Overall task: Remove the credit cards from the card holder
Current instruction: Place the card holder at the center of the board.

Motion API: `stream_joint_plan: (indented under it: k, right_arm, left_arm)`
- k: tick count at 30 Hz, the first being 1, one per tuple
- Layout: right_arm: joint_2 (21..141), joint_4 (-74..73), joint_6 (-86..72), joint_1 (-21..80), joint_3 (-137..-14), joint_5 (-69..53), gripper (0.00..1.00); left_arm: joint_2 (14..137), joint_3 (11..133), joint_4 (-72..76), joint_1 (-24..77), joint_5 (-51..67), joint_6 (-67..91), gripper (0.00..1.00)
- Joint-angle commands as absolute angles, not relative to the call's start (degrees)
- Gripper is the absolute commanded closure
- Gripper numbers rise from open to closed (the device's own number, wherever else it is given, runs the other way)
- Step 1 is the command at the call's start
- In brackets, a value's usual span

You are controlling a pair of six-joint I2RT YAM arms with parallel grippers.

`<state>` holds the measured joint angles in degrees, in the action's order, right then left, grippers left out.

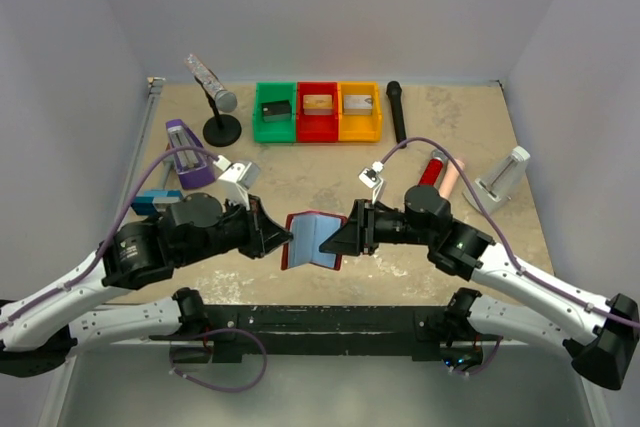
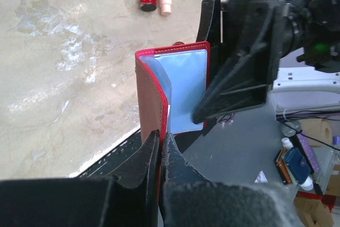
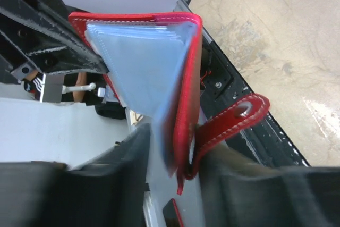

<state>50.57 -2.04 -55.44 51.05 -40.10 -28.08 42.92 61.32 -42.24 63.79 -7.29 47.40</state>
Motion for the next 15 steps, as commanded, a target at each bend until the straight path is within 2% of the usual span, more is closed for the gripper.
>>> stream_joint_plan:
  k: [1,5,12,15]
  right_arm:
    - [48.6,0.52,-55.19,50.98,-39.47,-28.04,0.46]
    - [49.92,3.86,-56.77,50.98,-39.02,-27.86,0.34]
    - [52.91,7.11,-57.56,50.36,-39.64,-26.9,0.29]
    - [53.26,13.51,-60.2,49.57,-36.92,-26.72,0.28]
  left_arm:
    - [47.27,70.02,-48.23,63.98,-9.22,45.62,1.0]
    - [54.65,80.93,-55.36,64.07,-9.58,43.51,1.0]
    - [62.13,89.28,-63.17,64.16,-13.26,44.12,1.0]
    - [64.59,92.54,-66.87,64.42,-15.2,44.03,1.0]
